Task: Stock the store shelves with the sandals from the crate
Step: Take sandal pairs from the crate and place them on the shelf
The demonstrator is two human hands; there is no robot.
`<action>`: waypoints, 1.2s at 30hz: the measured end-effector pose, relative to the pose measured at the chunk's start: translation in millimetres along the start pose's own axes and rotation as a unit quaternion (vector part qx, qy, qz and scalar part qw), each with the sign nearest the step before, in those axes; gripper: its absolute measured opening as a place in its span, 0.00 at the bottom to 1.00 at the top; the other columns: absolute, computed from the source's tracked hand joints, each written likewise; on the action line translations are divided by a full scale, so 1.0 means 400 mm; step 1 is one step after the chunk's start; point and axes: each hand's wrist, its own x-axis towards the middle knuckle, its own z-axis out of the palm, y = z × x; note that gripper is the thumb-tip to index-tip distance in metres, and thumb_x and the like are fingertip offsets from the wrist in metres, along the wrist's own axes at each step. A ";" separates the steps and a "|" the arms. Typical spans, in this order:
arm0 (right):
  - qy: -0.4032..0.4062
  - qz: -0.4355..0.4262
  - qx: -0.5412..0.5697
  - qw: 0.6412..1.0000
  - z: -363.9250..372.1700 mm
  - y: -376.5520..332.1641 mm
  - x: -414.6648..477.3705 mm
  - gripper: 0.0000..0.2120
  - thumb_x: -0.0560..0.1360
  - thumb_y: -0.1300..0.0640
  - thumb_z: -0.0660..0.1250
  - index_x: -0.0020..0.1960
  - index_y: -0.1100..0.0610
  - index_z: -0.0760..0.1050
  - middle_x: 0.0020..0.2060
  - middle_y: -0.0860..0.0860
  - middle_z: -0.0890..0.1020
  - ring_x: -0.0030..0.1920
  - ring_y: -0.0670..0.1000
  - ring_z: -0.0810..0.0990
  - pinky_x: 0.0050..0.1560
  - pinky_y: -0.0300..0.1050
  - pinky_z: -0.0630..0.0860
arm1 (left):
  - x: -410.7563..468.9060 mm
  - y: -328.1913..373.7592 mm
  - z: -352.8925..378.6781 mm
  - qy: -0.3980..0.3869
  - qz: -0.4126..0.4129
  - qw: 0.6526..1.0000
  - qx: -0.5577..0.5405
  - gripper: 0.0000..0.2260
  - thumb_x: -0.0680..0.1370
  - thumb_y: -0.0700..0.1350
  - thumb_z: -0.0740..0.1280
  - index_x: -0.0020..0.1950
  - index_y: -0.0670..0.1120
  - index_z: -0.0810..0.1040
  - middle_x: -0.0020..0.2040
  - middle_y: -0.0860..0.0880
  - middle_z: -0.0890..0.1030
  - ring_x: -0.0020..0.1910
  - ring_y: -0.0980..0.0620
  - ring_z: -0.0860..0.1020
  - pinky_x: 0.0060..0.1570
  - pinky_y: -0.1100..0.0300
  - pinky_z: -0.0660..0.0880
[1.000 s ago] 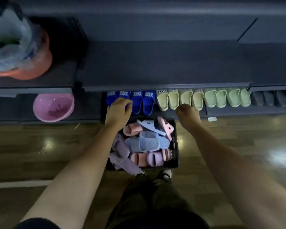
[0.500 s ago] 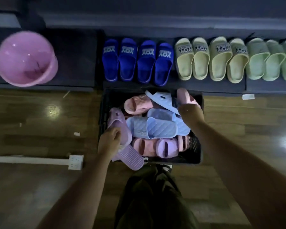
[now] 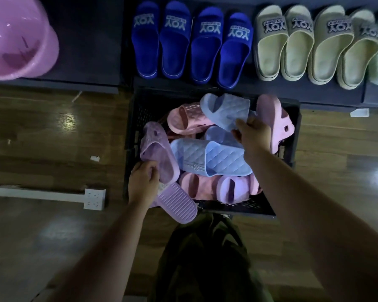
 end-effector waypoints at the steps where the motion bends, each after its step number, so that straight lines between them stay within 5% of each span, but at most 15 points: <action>1: -0.008 -0.014 0.005 1.000 0.003 0.008 -0.020 0.10 0.73 0.61 0.68 0.33 0.57 0.74 0.29 0.52 0.77 0.30 0.47 0.77 0.38 0.43 0.77 | -0.001 -0.004 0.000 -0.001 -0.006 1.000 -0.003 0.07 0.78 0.39 0.62 0.50 0.44 0.79 0.49 0.47 0.79 0.49 0.48 0.78 0.44 0.55 0.75; 5: -0.071 -0.035 -0.035 0.996 0.032 0.042 -0.106 0.04 0.75 0.61 0.66 0.49 0.61 0.73 0.38 0.54 0.80 0.32 0.48 0.82 0.34 0.41 0.80 | 0.001 -0.013 0.001 -0.008 -0.018 1.000 -0.005 0.08 0.78 0.41 0.61 0.51 0.46 0.79 0.50 0.47 0.79 0.51 0.47 0.77 0.47 0.52 0.77; 9: -0.120 -0.046 -0.109 0.986 0.071 0.063 -0.145 0.21 0.70 0.59 0.71 0.60 0.53 0.67 0.51 0.52 0.77 0.50 0.55 0.80 0.52 0.54 0.79 | 0.005 -0.017 0.004 -0.005 -0.009 1.000 -0.004 0.08 0.79 0.42 0.61 0.51 0.47 0.79 0.50 0.48 0.80 0.51 0.49 0.78 0.45 0.54 0.77; 12: -0.150 -0.066 -0.179 0.970 0.096 0.094 -0.170 0.32 0.67 0.65 0.73 0.67 0.57 0.62 0.60 0.54 0.70 0.60 0.53 0.71 0.58 0.48 0.73 | 0.010 -0.021 0.010 -0.003 -0.021 1.000 -0.013 0.08 0.79 0.43 0.61 0.53 0.46 0.80 0.52 0.48 0.80 0.52 0.49 0.78 0.45 0.57 0.75; 16: -0.102 -0.033 -0.124 0.986 0.092 0.086 -0.166 0.22 0.68 0.68 0.68 0.60 0.56 0.69 0.49 0.52 0.77 0.50 0.54 0.77 0.46 0.44 0.72 | 0.011 -0.020 0.011 0.000 -0.026 0.999 -0.024 0.08 0.79 0.42 0.61 0.54 0.47 0.80 0.53 0.48 0.80 0.51 0.51 0.78 0.43 0.60 0.71; 20: -0.097 -0.043 -0.132 0.986 0.067 0.080 -0.157 0.21 0.66 0.68 0.65 0.57 0.53 0.72 0.46 0.52 0.81 0.49 0.57 0.81 0.48 0.52 0.78 | 0.009 -0.029 0.004 -0.002 -0.025 1.000 -0.016 0.08 0.79 0.42 0.61 0.52 0.47 0.79 0.51 0.48 0.80 0.48 0.51 0.78 0.42 0.60 0.72; 25: -0.077 -0.059 -0.109 0.989 0.012 0.086 -0.190 0.20 0.68 0.70 0.64 0.57 0.53 0.71 0.40 0.56 0.81 0.35 0.50 0.76 0.35 0.42 0.72 | -0.009 -0.033 -0.005 -0.006 -0.014 1.000 -0.016 0.07 0.79 0.43 0.60 0.47 0.47 0.78 0.46 0.49 0.80 0.45 0.52 0.77 0.40 0.61 0.71; 29: -0.050 -0.080 -0.104 0.990 -0.040 0.098 -0.219 0.20 0.69 0.68 0.69 0.57 0.53 0.72 0.48 0.49 0.82 0.44 0.49 0.82 0.43 0.47 0.80 | -0.029 -0.055 -0.011 -0.004 -0.036 0.999 0.011 0.08 0.79 0.41 0.60 0.51 0.46 0.78 0.51 0.47 0.79 0.47 0.52 0.77 0.40 0.61 0.71; 36: 0.002 -0.059 -0.071 0.996 -0.104 0.144 -0.267 0.15 0.70 0.66 0.63 0.54 0.53 0.73 0.46 0.49 0.82 0.46 0.49 0.82 0.46 0.48 0.78 | -0.059 -0.058 0.008 0.033 -0.105 0.991 0.071 0.11 0.78 0.44 0.62 0.59 0.46 0.75 0.58 0.42 0.78 0.52 0.46 0.78 0.39 0.60 0.71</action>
